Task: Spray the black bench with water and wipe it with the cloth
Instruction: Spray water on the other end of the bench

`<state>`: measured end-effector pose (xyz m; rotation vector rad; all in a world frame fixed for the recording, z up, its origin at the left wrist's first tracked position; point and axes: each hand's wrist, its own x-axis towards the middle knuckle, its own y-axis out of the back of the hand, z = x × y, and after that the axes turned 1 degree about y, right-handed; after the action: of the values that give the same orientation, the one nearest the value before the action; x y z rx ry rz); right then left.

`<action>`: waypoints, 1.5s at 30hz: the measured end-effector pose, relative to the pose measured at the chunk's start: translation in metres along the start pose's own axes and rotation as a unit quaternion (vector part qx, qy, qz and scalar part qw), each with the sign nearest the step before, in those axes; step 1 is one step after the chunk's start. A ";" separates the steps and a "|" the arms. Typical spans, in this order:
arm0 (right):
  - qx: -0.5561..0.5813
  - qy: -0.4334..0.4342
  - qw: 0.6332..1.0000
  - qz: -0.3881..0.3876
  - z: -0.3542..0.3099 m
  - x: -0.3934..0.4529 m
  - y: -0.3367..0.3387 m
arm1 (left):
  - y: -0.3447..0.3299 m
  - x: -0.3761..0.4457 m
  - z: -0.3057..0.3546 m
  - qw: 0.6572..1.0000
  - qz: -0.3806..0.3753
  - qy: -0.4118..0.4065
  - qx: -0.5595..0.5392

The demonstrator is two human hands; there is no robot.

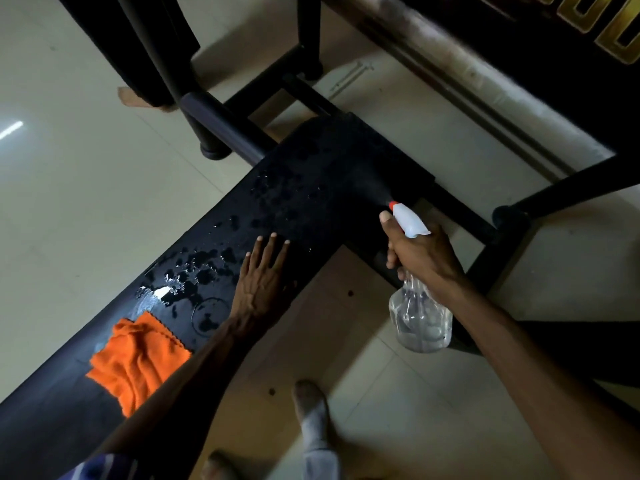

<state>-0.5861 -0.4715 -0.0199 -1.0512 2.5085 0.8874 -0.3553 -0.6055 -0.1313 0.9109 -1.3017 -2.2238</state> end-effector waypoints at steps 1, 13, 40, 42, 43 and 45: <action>-0.006 0.003 1.000 -0.010 0.000 -0.005 -0.004 | 0.000 -0.008 -0.002 1.000 0.005 0.008 -0.002; -0.109 -0.014 0.987 -0.114 0.022 -0.069 -0.082 | -0.017 -0.099 -0.037 0.995 -0.001 0.098 0.009; -0.055 0.201 0.959 -0.193 -0.033 -0.166 -0.242 | 0.017 -0.238 -0.142 0.951 0.159 0.207 -0.167; -0.037 0.236 0.949 -0.204 -0.049 -0.187 -0.269 | 0.013 -0.265 -0.164 0.940 0.159 0.253 -0.163; -0.034 0.248 0.945 -0.211 -0.056 -0.197 -0.283 | 0.010 -0.278 -0.174 0.935 0.157 0.276 -0.157; -0.017 0.257 0.937 -0.234 -0.066 -0.215 -0.311 | 0.001 -0.300 -0.194 0.926 0.144 0.321 -0.140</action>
<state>-0.2141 -0.5658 -0.0031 -1.9997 2.4258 0.5643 -0.0060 -0.5359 -0.0993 1.1191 -0.7315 -1.6201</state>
